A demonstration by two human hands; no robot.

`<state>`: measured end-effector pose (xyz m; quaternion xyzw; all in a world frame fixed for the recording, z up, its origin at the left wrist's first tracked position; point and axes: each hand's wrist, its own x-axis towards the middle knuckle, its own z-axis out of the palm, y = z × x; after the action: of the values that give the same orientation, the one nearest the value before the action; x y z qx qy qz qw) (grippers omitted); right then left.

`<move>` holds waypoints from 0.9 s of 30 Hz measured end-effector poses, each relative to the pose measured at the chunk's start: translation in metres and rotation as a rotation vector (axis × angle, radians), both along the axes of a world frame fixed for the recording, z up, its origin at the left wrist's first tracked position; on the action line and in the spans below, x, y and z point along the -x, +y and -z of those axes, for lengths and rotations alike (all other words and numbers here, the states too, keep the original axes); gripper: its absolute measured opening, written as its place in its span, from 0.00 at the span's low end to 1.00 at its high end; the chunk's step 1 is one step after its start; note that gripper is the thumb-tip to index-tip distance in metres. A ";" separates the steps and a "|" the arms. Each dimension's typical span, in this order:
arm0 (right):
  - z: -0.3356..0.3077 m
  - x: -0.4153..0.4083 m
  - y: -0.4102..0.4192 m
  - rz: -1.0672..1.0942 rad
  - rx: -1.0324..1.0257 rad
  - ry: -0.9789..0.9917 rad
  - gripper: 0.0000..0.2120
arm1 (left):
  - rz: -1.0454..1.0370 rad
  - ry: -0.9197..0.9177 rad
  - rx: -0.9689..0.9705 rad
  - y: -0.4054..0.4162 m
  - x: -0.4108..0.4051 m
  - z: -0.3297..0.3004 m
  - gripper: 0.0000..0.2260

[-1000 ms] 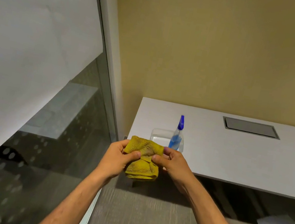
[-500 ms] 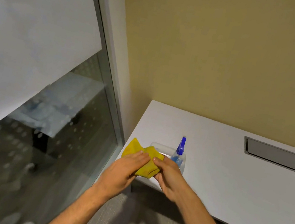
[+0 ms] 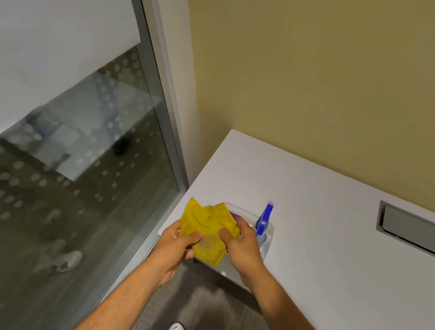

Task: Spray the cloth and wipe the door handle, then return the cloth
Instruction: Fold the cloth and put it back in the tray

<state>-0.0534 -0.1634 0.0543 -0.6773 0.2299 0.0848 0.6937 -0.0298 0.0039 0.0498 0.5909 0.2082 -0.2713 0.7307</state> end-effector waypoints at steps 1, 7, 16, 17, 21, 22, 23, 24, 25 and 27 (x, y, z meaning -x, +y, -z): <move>0.004 -0.003 0.001 -0.025 0.099 -0.034 0.24 | -0.020 -0.007 -0.028 -0.005 -0.005 0.004 0.14; 0.038 -0.009 0.004 -0.470 1.091 -0.382 0.37 | -0.104 0.038 -0.074 -0.019 -0.035 0.026 0.12; 0.081 -0.026 0.007 -0.459 1.102 -0.591 0.29 | 0.021 0.123 -0.043 -0.025 -0.065 0.065 0.15; 0.082 -0.030 0.009 -0.428 1.116 -0.558 0.28 | 0.037 0.129 -0.034 -0.028 -0.069 0.069 0.16; 0.100 -0.035 0.008 -0.381 1.236 -0.376 0.25 | 0.060 0.220 0.088 -0.045 -0.085 0.072 0.21; 0.108 -0.035 0.008 -0.360 1.252 -0.347 0.25 | 0.074 0.257 0.114 -0.048 -0.088 0.073 0.23; 0.116 -0.036 0.008 -0.331 1.254 -0.314 0.25 | 0.090 0.284 0.121 -0.050 -0.090 0.074 0.26; 0.123 -0.037 0.009 -0.309 1.237 -0.261 0.26 | 0.108 0.300 0.108 -0.050 -0.092 0.075 0.28; 0.130 -0.038 0.012 -0.293 1.213 -0.195 0.27 | 0.129 0.303 0.077 -0.049 -0.092 0.076 0.30; 0.139 -0.043 0.018 -0.294 1.174 -0.037 0.28 | 0.177 0.274 0.003 -0.044 -0.090 0.078 0.31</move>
<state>-0.0108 -0.1456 -0.0843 -0.9730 0.1302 0.0268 0.1888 0.0605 -0.0399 -0.0277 0.5633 0.2527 -0.4129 0.6695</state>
